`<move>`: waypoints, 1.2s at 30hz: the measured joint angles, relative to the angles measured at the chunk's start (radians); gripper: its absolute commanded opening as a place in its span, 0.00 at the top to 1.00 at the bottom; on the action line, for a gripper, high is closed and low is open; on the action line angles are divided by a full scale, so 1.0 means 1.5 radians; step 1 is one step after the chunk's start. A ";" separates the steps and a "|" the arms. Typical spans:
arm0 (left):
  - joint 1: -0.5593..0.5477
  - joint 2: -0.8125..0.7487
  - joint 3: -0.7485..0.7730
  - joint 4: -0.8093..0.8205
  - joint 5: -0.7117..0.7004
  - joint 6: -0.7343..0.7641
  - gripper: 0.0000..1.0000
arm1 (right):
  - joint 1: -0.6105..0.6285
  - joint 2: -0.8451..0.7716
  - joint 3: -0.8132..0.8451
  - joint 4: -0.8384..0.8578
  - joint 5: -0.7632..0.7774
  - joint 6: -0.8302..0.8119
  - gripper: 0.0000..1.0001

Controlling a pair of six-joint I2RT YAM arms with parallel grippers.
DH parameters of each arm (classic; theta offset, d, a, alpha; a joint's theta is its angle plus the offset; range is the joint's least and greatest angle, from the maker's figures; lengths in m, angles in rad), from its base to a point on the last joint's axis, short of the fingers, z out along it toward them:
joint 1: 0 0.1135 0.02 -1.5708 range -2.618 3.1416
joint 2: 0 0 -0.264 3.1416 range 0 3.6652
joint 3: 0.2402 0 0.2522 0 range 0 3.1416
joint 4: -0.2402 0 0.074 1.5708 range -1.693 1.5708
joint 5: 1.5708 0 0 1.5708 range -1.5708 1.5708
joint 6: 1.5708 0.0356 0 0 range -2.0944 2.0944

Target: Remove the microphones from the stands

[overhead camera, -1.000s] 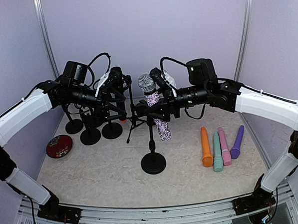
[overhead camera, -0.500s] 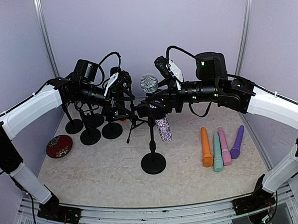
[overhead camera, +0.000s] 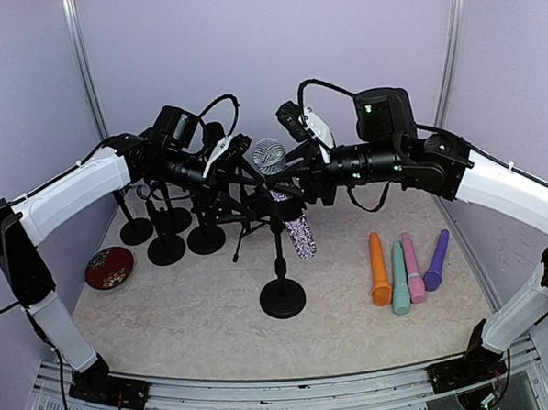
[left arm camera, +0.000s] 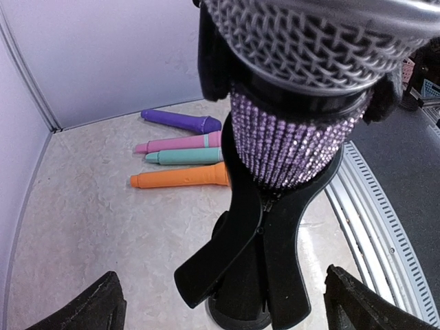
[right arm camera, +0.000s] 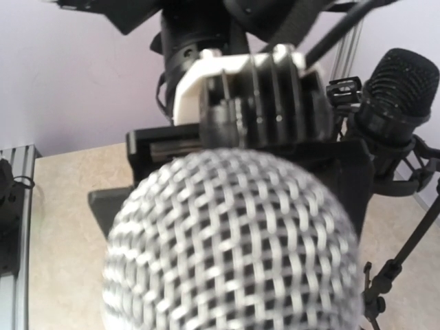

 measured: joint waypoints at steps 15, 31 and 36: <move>-0.010 0.004 0.010 -0.029 0.031 0.050 0.14 | 0.000 0.011 0.017 -0.016 -0.019 -0.023 1.00; -0.014 0.011 0.014 -0.029 0.039 0.059 0.79 | 0.000 0.011 0.009 0.002 -0.027 -0.014 1.00; -0.012 0.012 0.022 -0.045 0.037 0.053 0.83 | -0.003 0.011 0.007 0.010 -0.034 -0.014 1.00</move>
